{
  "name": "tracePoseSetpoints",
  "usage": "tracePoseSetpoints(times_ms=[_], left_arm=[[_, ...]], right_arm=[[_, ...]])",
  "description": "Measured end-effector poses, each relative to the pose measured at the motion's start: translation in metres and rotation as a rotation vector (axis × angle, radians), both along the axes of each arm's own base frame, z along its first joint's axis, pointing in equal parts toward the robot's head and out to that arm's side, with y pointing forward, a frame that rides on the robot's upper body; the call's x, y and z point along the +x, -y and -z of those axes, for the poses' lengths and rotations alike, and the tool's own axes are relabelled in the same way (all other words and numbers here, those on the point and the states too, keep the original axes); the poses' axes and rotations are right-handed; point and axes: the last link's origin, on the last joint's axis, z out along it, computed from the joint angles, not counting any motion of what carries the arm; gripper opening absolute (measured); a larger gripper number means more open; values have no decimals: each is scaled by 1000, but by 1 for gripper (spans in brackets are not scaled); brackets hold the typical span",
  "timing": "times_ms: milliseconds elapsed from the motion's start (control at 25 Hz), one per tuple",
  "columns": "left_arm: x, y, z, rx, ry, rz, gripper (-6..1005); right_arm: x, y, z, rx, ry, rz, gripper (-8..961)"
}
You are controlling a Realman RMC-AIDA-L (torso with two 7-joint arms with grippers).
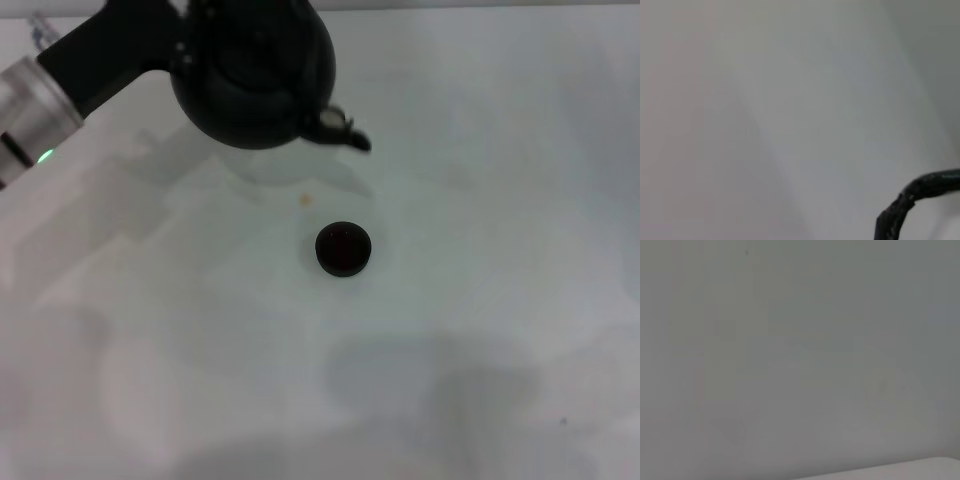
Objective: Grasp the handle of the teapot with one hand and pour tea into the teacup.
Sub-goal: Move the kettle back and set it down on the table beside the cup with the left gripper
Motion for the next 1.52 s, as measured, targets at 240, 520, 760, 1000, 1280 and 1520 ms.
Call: tracePoseSetpoints(times_ms=[240, 520, 760, 1000, 1280, 1520], left_arm=[[-15, 22, 4, 141, 162, -106, 103], [-27, 49, 15, 311, 325, -298, 104], [-36, 69, 26, 338, 401, -430, 103], [-39, 90, 36, 309, 493, -504, 102], [-56, 119, 39, 299, 600, -630, 103], [-70, 143, 43, 311, 608, -708, 103]], right_arm=[[-3, -3, 0, 0, -1, -7, 835], [-7, -10, -4, 7, 6, -20, 835], [-12, -17, -3, -1, 7, -21, 835], [-15, -22, -2, -11, 11, -18, 835], [-16, -24, -1, -16, 13, -20, 835], [-17, -24, -1, -17, 11, -20, 835]])
